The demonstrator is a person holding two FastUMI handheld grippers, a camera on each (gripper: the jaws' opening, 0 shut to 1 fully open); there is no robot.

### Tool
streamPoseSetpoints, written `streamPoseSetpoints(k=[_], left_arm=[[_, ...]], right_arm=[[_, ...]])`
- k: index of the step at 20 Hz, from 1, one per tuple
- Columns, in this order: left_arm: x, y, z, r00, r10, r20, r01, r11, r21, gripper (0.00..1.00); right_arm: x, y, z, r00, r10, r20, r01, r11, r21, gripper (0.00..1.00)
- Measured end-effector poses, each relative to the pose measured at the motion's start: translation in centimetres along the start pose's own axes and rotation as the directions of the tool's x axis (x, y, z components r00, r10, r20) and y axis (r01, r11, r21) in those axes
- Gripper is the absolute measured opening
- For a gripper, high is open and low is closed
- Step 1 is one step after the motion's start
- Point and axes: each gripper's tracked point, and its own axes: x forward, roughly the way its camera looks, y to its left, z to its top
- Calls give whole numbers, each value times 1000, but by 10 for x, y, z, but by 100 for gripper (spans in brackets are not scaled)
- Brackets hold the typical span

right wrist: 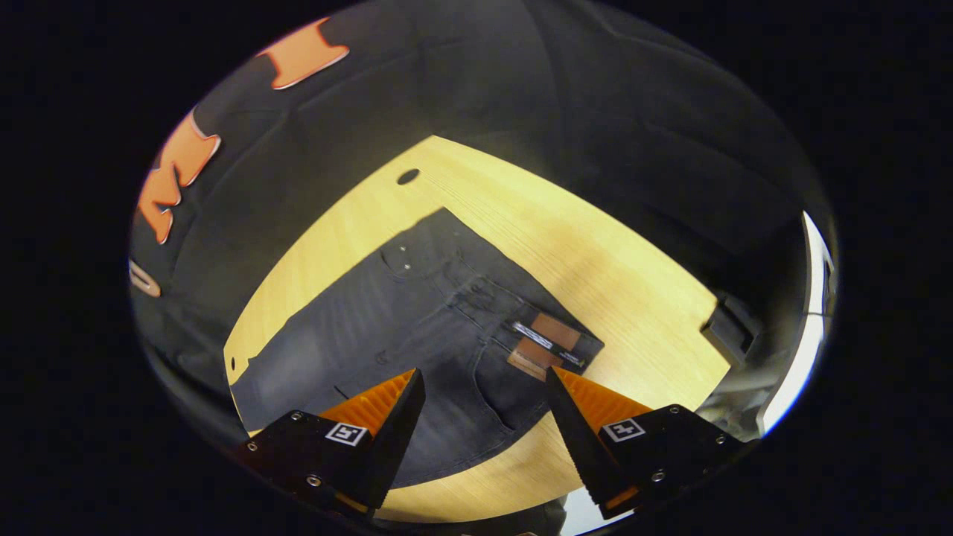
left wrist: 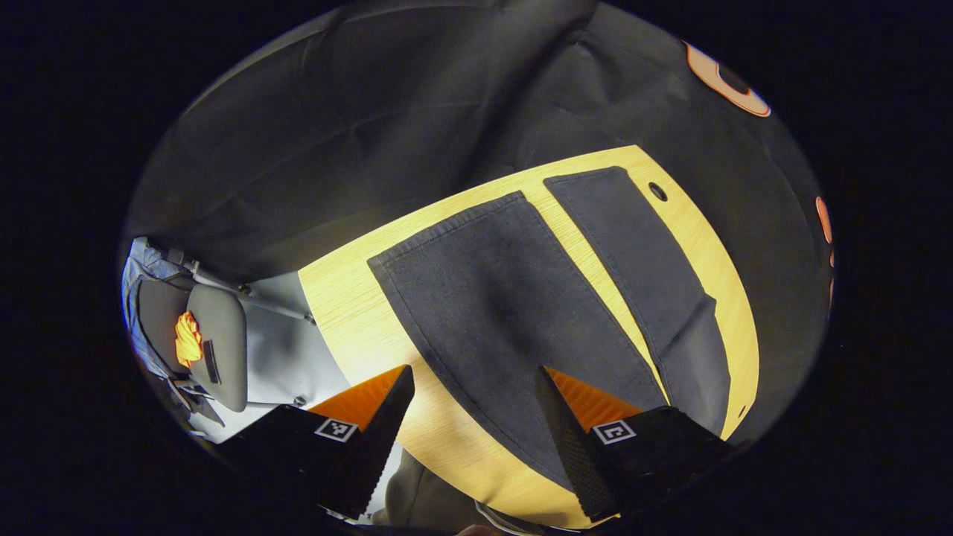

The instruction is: Grasp the waist and the cuffs of the jeans and fold them to make the two legs overlap; first hold the waist and fold one-third of the jeans toward the cuffs, then hold the cuffs and fold the remaining one-third in the same direction to finish folding.

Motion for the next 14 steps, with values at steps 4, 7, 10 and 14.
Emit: streamPoseSetpoints(k=[4,7,10,14], left_arm=[[19,8,2,998,21,-66,-23,999,-31,99],[33,16,5,994,27,-109,-33,998,-58,99],[44,21,8,989,47,-138,-56,996,-67,99],[56,26,17,982,67,-176,-84,992,-95,99]], right_arm=[[21,-20,-15,994,-54,-94,61,996,70,99],[35,-26,-27,984,-64,-164,86,988,130,99],[46,-26,-29,977,-50,-207,94,973,210,99],[52,-29,-28,965,-81,-250,144,959,246,97]])
